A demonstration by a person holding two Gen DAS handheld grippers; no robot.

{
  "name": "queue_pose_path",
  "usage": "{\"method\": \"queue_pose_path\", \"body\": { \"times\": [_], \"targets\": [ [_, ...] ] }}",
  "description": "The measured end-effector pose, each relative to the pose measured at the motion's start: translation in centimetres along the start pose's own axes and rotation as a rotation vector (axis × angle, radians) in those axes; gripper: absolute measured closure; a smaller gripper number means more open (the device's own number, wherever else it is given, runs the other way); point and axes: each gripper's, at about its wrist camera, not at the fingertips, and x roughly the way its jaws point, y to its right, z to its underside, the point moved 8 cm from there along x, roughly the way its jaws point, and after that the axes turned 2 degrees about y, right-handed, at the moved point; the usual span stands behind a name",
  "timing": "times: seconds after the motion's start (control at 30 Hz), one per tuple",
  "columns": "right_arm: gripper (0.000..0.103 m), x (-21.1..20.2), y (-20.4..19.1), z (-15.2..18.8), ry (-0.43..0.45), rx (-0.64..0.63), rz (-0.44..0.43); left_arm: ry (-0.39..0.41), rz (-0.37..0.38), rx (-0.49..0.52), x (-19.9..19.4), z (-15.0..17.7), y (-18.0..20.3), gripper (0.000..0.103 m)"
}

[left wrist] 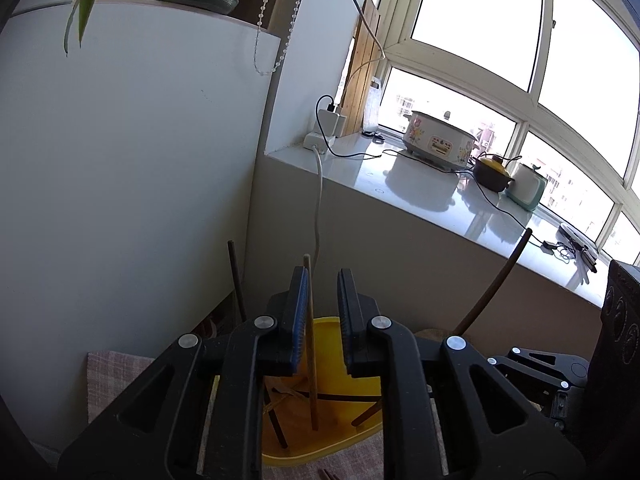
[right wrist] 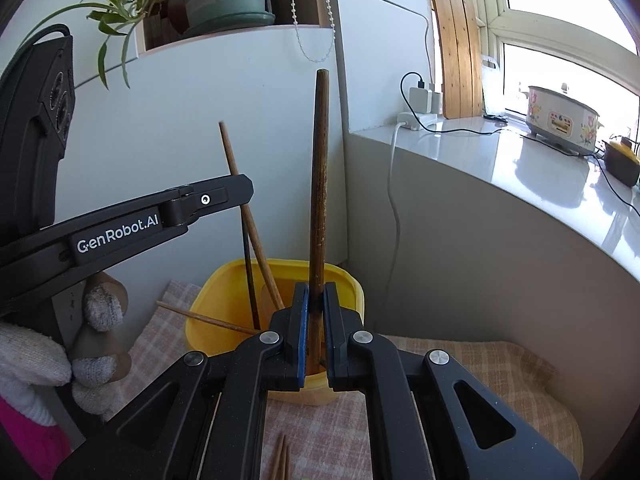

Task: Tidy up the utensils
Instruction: 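Lower the chopsticks into the bin and open both tools, then grasp the green spoon handle with the right tool while the left tool grasps a wooden chopstick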

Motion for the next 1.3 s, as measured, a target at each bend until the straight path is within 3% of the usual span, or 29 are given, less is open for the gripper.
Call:
{"method": "queue_pose_path", "body": {
  "times": [0.1,0.17,0.23,0.67,1.0,1.1,1.17,1.3],
  "targets": [
    [0.096,-0.5,0.3,0.3,0.000,0.006,0.004,0.010,-0.007,-0.009,-0.8,0.1,-0.1,0.085],
    [0.083,-0.8,0.5,0.5,0.002,0.008,0.003,0.016,-0.010,-0.015,-1.4,0.2,-0.2,0.085],
    [0.077,-1.4,0.6,0.6,0.014,0.003,0.010,0.023,-0.017,-0.015,-2.0,0.2,-0.3,0.085],
    [0.077,-5.1,0.6,0.4,0.074,-0.027,0.036,0.059,0.002,0.009,-6.5,0.9,1.6,0.085],
    [0.076,-8.7,2.1,1.5,0.101,-0.020,0.064,0.015,0.057,0.076,-9.6,4.9,4.9,0.085],
    [0.062,-9.6,2.6,1.9,0.116,-0.027,0.082,-0.007,0.067,0.091,-10.1,6.5,5.7,0.081],
    [0.060,-10.1,2.9,2.3,0.120,-0.034,0.096,-0.027,0.077,0.091,-10.2,7.6,6.0,0.071],
    [0.055,-10.4,3.7,3.6,0.096,-0.027,0.101,-0.082,0.091,0.092,-9.7,9.9,6.4,0.071]
  ]
}}
